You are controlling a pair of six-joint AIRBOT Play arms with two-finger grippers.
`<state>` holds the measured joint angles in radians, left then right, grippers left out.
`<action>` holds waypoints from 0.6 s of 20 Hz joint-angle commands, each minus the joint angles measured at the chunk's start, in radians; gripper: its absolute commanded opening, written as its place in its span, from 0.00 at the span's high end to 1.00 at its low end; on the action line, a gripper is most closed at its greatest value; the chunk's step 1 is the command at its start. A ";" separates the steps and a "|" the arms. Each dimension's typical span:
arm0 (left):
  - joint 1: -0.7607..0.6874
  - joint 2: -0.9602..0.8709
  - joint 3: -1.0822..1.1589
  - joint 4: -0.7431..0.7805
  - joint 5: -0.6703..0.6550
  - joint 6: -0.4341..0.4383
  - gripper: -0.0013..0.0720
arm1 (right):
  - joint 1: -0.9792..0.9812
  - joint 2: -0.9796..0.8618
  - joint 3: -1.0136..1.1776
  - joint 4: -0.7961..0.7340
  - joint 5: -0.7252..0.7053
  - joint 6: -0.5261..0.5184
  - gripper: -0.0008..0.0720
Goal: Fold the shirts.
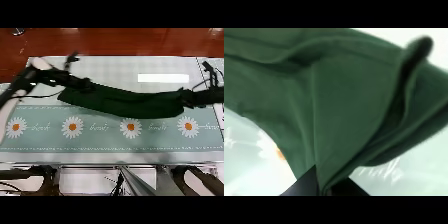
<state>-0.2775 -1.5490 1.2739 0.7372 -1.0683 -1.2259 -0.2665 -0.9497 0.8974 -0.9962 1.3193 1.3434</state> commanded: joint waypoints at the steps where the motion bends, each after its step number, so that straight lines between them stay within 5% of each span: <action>1: -0.248 -0.105 0.105 0.069 0.195 -0.114 0.95 | 0.000 0.286 -0.107 -0.015 0.050 0.106 0.96; 6: -0.475 -0.336 0.321 0.076 0.037 -0.243 0.94 | 0.000 0.430 -0.107 0.040 0.089 0.150 0.96; 12: -0.647 -0.405 0.342 0.022 0.012 -0.241 0.94 | 0.000 0.433 -0.107 0.100 0.094 0.146 0.96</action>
<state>-0.8551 -1.9232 1.5978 0.7773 -1.0409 -1.4532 -0.2665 -0.5308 0.7921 -0.9211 1.4044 1.4849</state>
